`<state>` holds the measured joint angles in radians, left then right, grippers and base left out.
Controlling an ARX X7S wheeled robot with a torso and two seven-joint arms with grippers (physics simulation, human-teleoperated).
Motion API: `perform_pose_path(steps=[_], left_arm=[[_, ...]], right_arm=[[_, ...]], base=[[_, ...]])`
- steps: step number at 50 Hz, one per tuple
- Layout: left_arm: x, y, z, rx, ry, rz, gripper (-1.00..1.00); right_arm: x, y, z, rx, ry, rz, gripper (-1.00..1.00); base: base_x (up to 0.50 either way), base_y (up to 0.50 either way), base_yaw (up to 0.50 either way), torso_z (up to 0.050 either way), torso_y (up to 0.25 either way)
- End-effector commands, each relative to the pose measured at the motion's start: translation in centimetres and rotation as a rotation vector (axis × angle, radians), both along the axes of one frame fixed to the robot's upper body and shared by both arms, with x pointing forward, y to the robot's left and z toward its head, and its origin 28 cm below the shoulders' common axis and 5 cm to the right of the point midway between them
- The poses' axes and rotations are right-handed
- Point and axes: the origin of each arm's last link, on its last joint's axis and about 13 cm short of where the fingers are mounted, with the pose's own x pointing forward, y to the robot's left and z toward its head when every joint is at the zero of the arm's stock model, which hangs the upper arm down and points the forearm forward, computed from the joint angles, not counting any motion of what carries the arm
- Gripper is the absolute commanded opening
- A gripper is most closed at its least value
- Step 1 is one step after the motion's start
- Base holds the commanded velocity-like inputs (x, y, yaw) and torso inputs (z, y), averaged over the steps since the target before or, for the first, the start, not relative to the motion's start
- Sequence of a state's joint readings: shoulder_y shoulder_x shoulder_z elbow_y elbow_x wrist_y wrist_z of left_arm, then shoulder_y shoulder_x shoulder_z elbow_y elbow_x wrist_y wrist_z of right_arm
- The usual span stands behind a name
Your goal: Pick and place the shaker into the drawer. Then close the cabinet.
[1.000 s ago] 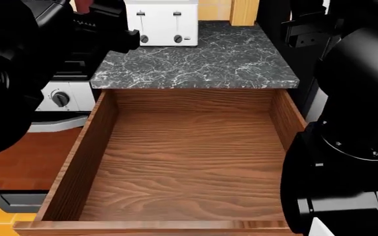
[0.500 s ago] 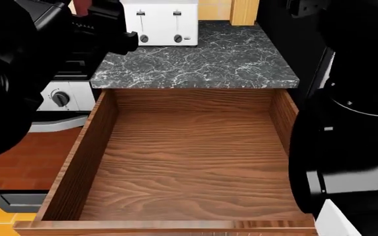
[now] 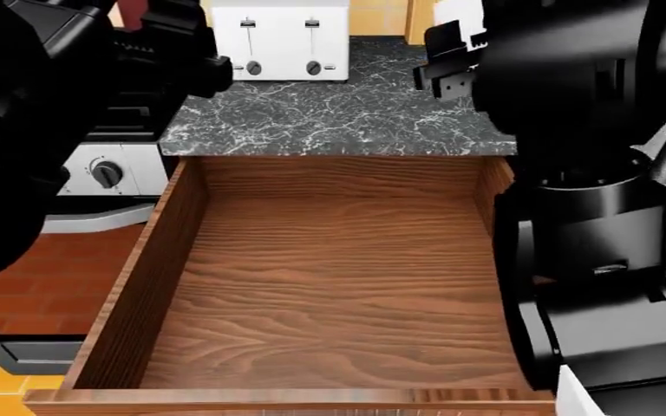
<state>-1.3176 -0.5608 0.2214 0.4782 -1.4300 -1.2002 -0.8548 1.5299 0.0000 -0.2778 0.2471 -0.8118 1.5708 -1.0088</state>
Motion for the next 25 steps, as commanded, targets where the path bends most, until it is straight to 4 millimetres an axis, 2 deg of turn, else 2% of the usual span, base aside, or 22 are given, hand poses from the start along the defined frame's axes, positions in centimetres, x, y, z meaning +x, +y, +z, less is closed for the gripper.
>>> perform_pose_path(steps=[1,9,17,25], left_arm=[[0.1,0.2,0.1,-0.011,-0.002,0.009,-1.0],[0.1,0.1,0.0,-0.009,-0.001,0.006,-1.0],[0.0,0.0,0.0,-0.009,0.001,0.01,-1.0],[0.0,-0.1,-0.2,-0.008,0.006,0.011,-1.0]], right_arm=[[2.3,1.3,-3.6,-0.039,0.206,0.065,-1.0],[3.1,1.7,-6.5,-0.048,0.324,0.103,-1.0],[3.2,1.6,-8.0,-0.024,0.386,0.139,-1.0],[3.2,2.0,-11.5,-0.031,0.481,0.172,-1.0]], base=[[0.0,0.0,0.0,0.0,0.0],[0.0,0.0,0.0,0.001,0.001],[0.0,0.0,0.0,0.0,0.0],[0.0,0.0,0.0,0.0,0.001]])
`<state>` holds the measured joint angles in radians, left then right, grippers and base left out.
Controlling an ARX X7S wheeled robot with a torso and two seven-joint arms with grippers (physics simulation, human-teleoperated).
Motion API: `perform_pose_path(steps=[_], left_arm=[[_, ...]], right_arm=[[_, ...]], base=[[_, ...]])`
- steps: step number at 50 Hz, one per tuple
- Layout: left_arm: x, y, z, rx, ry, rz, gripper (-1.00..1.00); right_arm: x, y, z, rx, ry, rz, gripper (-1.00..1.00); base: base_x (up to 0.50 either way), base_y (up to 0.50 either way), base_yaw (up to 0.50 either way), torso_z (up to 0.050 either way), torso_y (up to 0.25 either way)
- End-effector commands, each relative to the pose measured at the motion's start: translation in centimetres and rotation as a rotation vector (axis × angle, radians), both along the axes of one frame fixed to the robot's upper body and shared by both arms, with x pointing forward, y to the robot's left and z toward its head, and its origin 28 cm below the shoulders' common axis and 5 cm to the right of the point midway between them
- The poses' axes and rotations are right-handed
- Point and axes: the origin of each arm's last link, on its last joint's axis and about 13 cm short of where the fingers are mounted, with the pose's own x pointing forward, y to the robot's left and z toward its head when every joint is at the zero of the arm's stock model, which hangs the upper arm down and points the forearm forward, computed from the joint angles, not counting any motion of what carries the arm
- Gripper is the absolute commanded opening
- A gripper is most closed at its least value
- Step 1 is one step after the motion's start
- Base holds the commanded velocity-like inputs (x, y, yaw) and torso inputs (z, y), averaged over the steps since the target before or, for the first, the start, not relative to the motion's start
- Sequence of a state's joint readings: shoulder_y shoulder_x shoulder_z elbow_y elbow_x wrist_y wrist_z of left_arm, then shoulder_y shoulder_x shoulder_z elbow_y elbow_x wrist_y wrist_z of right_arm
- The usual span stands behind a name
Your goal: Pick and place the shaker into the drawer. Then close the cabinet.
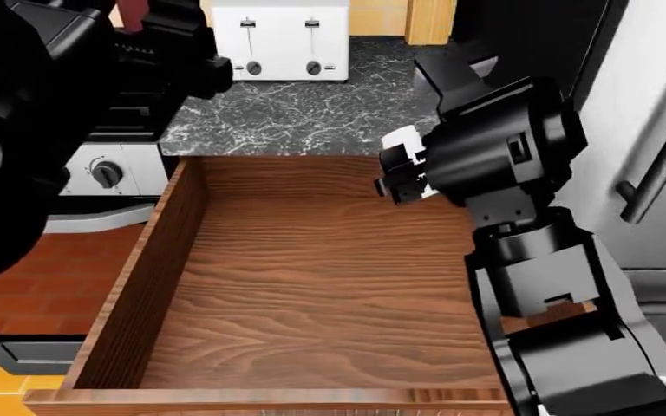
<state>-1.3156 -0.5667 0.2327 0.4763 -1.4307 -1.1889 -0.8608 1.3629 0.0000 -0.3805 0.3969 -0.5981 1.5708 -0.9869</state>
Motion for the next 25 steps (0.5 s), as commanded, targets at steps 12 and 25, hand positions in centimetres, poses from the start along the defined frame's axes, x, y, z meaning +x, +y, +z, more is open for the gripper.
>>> perform_pose_path(steps=[12,25], left_arm=[[0.3,0.0,-0.4,-0.005,0.014,0.011,-1.0],[0.6,0.1,-0.4,-0.005,0.021,0.018,-1.0]], right_arm=[[0.6,1.4,-9.8,-0.038,0.245,0.069,-1.0],[1.4,0.9,-14.4,-0.075,0.335,0.068,-1.0]], base=[[0.0,0.0,0.0,0.0,0.001],[0.0,0.0,0.0,0.001,0.001]])
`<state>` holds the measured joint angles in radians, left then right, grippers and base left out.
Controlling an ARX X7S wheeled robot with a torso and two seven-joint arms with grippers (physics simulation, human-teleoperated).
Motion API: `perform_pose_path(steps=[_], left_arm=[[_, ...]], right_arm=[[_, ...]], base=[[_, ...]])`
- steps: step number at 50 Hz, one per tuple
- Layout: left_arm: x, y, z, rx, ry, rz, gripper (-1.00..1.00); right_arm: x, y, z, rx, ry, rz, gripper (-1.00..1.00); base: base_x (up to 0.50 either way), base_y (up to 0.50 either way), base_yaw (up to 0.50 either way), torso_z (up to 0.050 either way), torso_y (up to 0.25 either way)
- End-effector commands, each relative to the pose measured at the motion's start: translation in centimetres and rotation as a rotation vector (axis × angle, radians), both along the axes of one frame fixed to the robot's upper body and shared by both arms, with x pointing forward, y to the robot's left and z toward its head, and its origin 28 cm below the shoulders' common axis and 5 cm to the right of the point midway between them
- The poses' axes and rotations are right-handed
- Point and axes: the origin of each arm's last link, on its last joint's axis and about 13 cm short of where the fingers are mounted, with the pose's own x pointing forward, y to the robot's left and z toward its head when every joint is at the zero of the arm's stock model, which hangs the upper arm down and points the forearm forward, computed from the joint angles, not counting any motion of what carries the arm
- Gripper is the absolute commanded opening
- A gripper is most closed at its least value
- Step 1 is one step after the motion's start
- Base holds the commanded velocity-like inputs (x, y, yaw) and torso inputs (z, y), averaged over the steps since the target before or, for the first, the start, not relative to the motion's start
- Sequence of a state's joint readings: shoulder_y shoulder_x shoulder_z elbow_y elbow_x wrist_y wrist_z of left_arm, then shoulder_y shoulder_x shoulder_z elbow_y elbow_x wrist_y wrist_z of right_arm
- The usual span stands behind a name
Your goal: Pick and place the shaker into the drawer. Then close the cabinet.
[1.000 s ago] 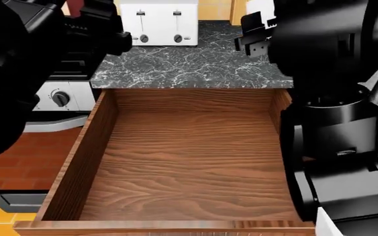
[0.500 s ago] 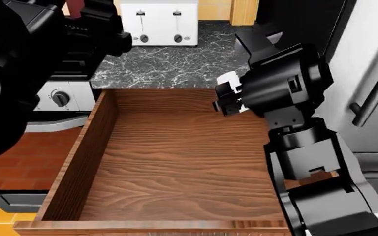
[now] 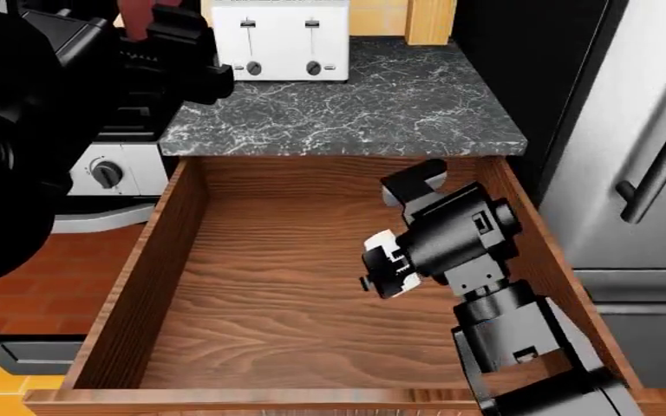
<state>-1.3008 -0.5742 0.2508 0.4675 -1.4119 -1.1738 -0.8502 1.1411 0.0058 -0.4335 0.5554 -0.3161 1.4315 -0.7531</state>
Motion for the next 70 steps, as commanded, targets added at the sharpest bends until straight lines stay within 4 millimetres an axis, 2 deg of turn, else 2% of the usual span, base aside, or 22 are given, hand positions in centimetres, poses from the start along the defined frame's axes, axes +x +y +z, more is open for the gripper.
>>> perform_pose_path(steps=[1,15,25,34,47,48,54,60,70], left_arm=[[0.2,0.1,0.0,-0.007,0.004,0.008,-1.0],[0.3,-0.2,0.0,-0.007,0.009,0.005,-1.0],[0.4,-0.2,-0.1,-0.009,0.012,0.006,-1.0],[0.4,-0.2,-0.1,-0.011,0.014,0.006,-1.0],[0.4,-0.1,-0.1,-0.014,0.014,0.005,-1.0],[0.4,-0.1,-0.1,-0.015,0.014,0.005,-1.0],[0.4,-0.1,-0.1,-0.016,0.014,0.005,-1.0],[0.3,-0.1,-0.1,-0.016,0.014,0.004,-1.0],[0.5,-0.2,-0.4,-0.017,0.022,0.007,-1.0]], right_arm=[[0.3,-0.2,-3.8,-0.022,0.067,0.005,-1.0],[0.3,-0.8,-7.8,-0.07,0.138,0.001,-1.0],[-0.1,-1.0,-10.0,-0.116,0.187,0.018,-1.0],[-0.4,-0.9,-10.7,-0.136,0.207,0.036,-1.0],[-0.5,-0.9,-10.2,-0.141,0.201,0.042,-1.0],[-0.5,-0.9,-10.1,-0.14,0.203,0.043,1.0],[-0.5,-1.0,-9.2,-0.139,0.192,0.036,1.0],[-0.6,-1.2,-6.9,-0.12,0.15,0.027,1.0],[-1.7,-1.6,0.7,-0.064,-0.001,0.033,1.0]], base=[[0.0,0.0,0.0,0.0,0.0],[0.0,0.0,0.0,0.0,0.001],[0.0,0.0,0.0,0.0,0.001],[0.0,0.0,0.0,0.001,0.0],[0.0,0.0,0.0,0.0,0.001],[0.0,0.0,0.0,0.0,0.0],[0.0,0.0,0.0,0.0,0.0],[0.0,0.0,0.0,0.0,0.0],[0.0,0.0,0.0,0.0,0.001]])
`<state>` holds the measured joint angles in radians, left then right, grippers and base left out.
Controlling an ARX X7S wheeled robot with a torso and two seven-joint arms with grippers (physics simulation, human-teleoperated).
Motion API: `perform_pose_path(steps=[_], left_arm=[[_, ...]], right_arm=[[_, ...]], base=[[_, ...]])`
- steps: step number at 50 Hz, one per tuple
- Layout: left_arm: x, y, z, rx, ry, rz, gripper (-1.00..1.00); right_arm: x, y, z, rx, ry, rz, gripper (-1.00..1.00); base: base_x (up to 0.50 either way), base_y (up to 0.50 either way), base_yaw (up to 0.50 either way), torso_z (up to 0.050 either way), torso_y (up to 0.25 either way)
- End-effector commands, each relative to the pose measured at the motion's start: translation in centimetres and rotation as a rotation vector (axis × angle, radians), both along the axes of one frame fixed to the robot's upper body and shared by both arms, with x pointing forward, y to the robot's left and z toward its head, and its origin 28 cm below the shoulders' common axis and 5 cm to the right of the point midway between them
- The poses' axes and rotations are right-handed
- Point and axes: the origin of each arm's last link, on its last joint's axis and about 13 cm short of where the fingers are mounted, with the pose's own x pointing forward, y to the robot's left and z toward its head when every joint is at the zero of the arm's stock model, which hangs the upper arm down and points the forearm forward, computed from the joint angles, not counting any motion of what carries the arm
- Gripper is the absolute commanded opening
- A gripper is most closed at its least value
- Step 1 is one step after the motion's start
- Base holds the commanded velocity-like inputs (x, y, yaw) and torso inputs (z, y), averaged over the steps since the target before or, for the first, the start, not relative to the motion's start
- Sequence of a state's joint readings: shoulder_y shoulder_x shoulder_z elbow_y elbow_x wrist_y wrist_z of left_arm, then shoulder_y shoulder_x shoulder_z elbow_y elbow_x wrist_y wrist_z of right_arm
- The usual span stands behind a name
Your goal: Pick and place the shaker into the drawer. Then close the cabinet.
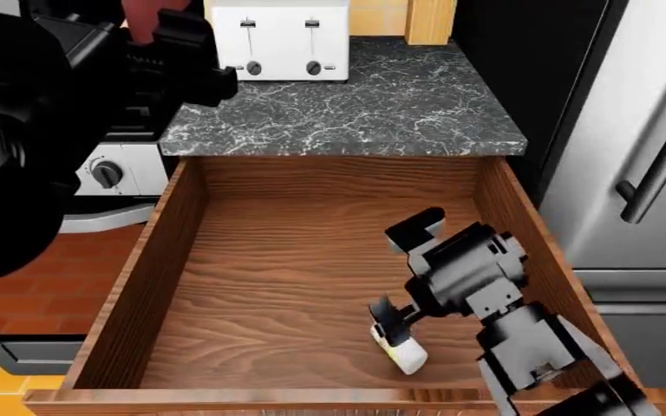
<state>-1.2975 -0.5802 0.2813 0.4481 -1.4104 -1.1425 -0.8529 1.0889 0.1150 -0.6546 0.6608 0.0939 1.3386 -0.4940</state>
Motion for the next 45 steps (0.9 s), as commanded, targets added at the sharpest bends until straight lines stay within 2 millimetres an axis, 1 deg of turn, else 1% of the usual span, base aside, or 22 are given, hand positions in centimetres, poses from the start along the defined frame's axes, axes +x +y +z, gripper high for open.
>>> perform_pose_path(steps=[1,3,4,7,11,13,21,30,34,39,45], left_arm=[[0.2,0.0,-0.3,-0.008,0.005,0.004,-1.0],[0.3,-0.1,-0.4,-0.009,0.008,0.004,-1.0],[0.3,-0.1,-0.4,-0.009,0.009,0.004,-1.0],[0.4,-0.1,-0.3,-0.009,0.012,0.005,-1.0],[0.7,-0.2,-0.6,-0.004,0.019,0.006,-1.0],[1.0,-0.2,-0.8,-0.003,0.025,0.007,-1.0],[1.9,-0.6,-1.7,0.01,0.056,0.001,-1.0],[3.2,-1.9,-3.4,0.022,0.141,-0.045,-1.0],[3.7,-2.6,-4.0,0.041,0.164,-0.057,-1.0],[3.9,-3.2,-4.2,0.055,0.174,-0.064,-1.0],[4.5,-3.7,-4.6,0.06,0.225,-0.062,-1.0]], right_arm=[[-1.3,-0.7,6.9,0.021,-0.153,0.003,1.0],[-1.8,-1.6,8.8,-0.044,-0.236,-0.045,1.0],[-2.2,-1.5,9.6,-0.058,-0.266,-0.06,1.0],[-3.9,-0.7,11.9,0.082,-0.242,0.025,1.0],[-5.0,-0.7,14.6,0.14,-0.321,0.017,1.0],[-5.5,-0.7,15.4,0.167,-0.348,0.011,1.0],[-6.6,-0.7,16.8,0.217,-0.489,-0.052,1.0],[-7.0,-1.6,17.7,0.225,-0.548,-0.099,1.0],[-7.2,-2.0,18.5,0.202,-0.638,-0.164,1.0],[-7.5,-2.4,19.2,0.184,-0.765,-0.261,1.0],[-8.0,-2.7,20.9,0.217,-0.876,-0.357,1.0]], base=[[0.0,0.0,0.0,0.0,0.0],[0.0,0.0,0.0,0.0,0.0],[0.0,0.0,0.0,0.0,0.0],[0.0,0.0,0.0,0.0,0.0],[0.0,0.0,0.0,0.0,0.0],[0.0,0.0,0.0,0.0,0.0],[0.0,0.0,0.0,0.0,0.0],[0.0,0.0,0.0,0.0,0.0],[0.0,0.0,0.0,0.0,0.0],[0.0,0.0,0.0,0.0,0.0],[0.0,0.0,0.0,0.0,0.0]])
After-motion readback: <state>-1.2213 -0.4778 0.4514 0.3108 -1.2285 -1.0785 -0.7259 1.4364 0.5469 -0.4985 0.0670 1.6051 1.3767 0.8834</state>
